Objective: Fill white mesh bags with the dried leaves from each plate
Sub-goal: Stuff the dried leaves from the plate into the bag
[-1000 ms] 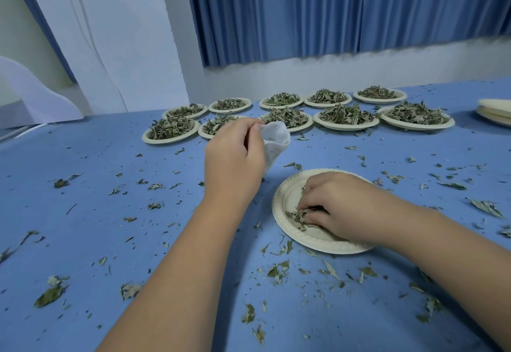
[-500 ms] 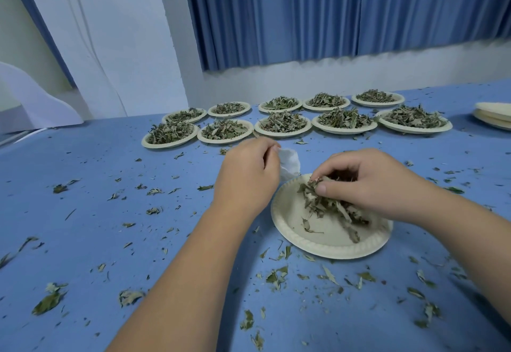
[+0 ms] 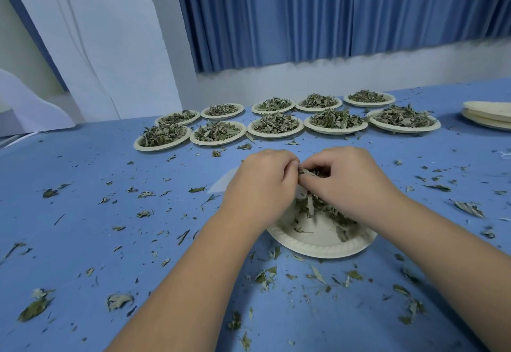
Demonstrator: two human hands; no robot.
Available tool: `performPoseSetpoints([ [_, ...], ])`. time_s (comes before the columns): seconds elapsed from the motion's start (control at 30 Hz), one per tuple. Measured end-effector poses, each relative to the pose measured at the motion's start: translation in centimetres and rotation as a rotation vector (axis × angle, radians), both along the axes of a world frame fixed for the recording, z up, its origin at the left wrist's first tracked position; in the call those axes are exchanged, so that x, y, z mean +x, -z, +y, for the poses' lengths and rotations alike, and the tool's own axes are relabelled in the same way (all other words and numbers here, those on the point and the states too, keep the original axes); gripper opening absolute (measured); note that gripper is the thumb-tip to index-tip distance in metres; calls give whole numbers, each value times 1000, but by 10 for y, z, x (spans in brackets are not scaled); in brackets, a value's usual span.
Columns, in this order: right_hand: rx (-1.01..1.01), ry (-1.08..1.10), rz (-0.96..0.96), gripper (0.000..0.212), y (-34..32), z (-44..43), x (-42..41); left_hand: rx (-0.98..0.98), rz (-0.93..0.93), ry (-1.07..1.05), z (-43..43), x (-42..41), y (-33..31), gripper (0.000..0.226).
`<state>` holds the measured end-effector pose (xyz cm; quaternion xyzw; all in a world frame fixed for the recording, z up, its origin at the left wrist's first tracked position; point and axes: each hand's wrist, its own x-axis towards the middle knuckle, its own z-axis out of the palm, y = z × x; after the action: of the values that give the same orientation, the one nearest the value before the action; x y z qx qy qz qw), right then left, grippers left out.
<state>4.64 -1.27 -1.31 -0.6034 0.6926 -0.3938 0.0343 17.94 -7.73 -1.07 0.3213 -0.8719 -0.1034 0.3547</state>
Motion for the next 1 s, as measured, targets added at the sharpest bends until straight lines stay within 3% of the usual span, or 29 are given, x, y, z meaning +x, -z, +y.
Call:
performPoseSetpoints([
  [0.13,-61,76,52,6,3,-2,4,36,52,4,0,-1,1,25],
  [0.4,-22,112,178,4,2,-1,6,335,283,23,2,-8,4,23],
  [0.67,-73,-39,201,19,0,5,5,411,337,-6,6,-8,2,26],
  [0.83,-74,-104,90,19,-1,4,6,443,384,-21,6,-6,-1,25],
  [1.0,-20,-158,-31,37,-2,7,-1,446,407,-25,5,-4,-4,29],
])
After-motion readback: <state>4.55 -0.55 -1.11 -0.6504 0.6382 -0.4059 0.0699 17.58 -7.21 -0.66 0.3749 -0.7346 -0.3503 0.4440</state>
